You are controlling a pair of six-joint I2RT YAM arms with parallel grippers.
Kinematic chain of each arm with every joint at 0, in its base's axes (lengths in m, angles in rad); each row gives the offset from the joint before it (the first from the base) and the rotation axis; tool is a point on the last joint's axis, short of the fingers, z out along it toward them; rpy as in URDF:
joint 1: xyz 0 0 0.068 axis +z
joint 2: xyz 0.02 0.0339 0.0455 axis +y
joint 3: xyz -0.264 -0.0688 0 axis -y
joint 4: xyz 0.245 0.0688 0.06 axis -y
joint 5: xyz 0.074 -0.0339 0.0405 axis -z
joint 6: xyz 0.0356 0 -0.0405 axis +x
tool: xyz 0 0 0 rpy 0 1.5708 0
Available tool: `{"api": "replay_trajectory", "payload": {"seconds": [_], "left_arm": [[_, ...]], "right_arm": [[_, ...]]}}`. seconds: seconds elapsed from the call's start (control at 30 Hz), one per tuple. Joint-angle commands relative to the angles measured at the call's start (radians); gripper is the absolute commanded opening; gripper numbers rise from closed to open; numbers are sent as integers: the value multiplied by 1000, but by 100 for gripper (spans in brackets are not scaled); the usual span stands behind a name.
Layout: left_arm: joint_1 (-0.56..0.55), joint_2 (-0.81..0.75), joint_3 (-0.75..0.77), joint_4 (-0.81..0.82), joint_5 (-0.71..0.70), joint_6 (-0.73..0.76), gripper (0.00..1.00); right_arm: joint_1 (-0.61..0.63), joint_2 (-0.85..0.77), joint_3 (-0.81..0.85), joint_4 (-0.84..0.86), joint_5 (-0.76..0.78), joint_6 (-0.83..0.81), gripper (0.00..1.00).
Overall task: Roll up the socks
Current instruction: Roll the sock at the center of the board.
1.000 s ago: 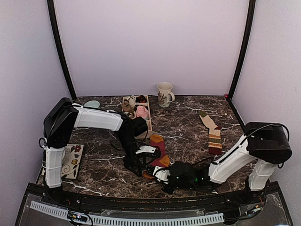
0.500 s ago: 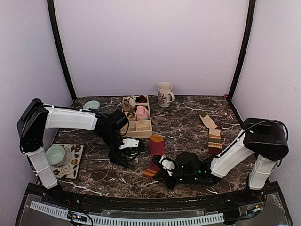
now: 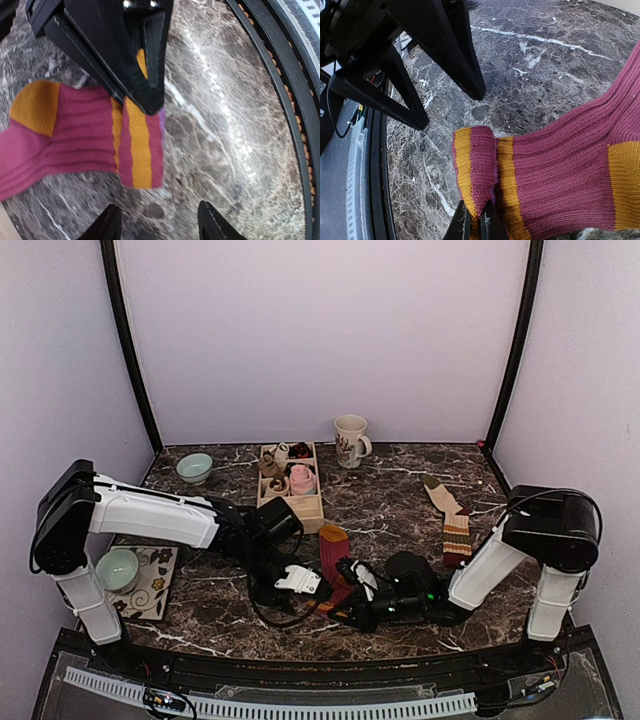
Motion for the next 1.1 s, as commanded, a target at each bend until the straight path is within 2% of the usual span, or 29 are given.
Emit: {"api": "replay_trajectory", "payload": {"seconds": [0.0, 0.27, 0.67, 0.77, 0.8, 0.9, 0.97, 1.0, 1.03, 1.07], "left_arm": [[-26, 41, 59, 46, -19, 14, 51], [-73, 76, 39, 125, -28, 24, 31], [-88, 133, 48, 137, -30, 27, 26], [-88, 149, 48, 131, -24, 28, 1], [-87, 156, 52, 124, -19, 23, 0], [-80, 172, 67, 85, 22, 6, 0], [-68, 183, 86, 49, 60, -3, 0], [-63, 192, 97, 23, 74, -7, 0], [-59, 201, 111, -5, 88, -7, 0], [-55, 215, 132, -34, 101, -4, 0]], "right_arm": [[-13, 63, -65, -201, -4, 66, 0], [-28, 90, -62, -203, -30, 82, 0], [-42, 105, -76, -159, -62, 117, 0], [-42, 93, -82, -149, -64, 126, 6], [-42, 82, -89, -142, -57, 127, 9], [-42, 25, -135, -96, -9, 120, 20], [-41, -33, -171, -62, 42, 107, 32], [-41, -75, -189, -35, 64, 98, 47], [-39, -106, -206, -15, 84, 85, 88], [-38, -140, -217, -13, 104, 71, 98]]}}
